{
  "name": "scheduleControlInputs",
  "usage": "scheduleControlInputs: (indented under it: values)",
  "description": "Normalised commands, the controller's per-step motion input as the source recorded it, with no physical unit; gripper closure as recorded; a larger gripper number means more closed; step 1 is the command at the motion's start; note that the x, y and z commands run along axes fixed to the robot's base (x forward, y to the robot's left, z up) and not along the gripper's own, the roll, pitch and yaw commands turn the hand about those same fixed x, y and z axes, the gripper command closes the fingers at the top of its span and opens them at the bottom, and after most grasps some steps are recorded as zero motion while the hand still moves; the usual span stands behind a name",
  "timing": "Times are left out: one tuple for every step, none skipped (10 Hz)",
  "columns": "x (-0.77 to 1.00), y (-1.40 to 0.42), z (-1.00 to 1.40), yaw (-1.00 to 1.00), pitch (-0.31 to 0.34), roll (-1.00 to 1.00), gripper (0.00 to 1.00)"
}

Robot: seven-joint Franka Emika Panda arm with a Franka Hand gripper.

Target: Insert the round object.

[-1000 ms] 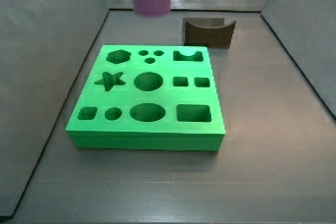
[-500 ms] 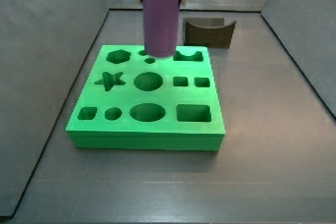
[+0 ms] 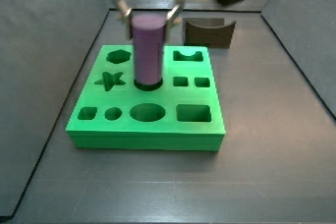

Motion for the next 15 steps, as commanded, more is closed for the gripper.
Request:
scheduleControlInputs:
  values:
    - [-0.09, 0.02, -0.48, -0.04, -0.016, -0.10, 1.00]
    - [0.12, 0.00, -0.54, -0.02, 0.000, -0.11, 1.00]
    - [0.37, -0.12, -0.52, 0.00, 0.000, -0.06, 1.00]
    - [0.38, -0.10, -0.60, 0.00, 0.000, -0.05, 1.00]
    - [0.27, -0.09, -0.64, 0.00, 0.000, -0.03, 1.00]
    - [0.15, -0.15, -0.65, -0.04, -0.021, -0.06, 1.00]
    - [0.20, -0.12, -0.78, -0.02, -0.003, 0.00, 1.00]
    - [0.00, 0.00, -1.00, 0.00, -0.031, 0.18, 1.00]
    - [-0.25, 0.05, -0.91, 0.00, -0.047, 0.23, 1.00]
    - [-0.44, 0.02, -0.91, 0.00, -0.053, 0.19, 1.00]
    - [-0.41, 0.00, -0.94, -0.01, -0.051, 0.15, 1.00]
    - [-0.14, -0.05, -1.00, 0.00, -0.047, 0.05, 1.00]
    - [0.01, -0.18, -1.00, 0.00, -0.066, 0.00, 1.00]
    - [0.26, -0.20, -1.00, 0.00, -0.031, 0.02, 1.00]
    - [0.31, 0.00, -0.97, 0.00, 0.000, 0.17, 1.00]
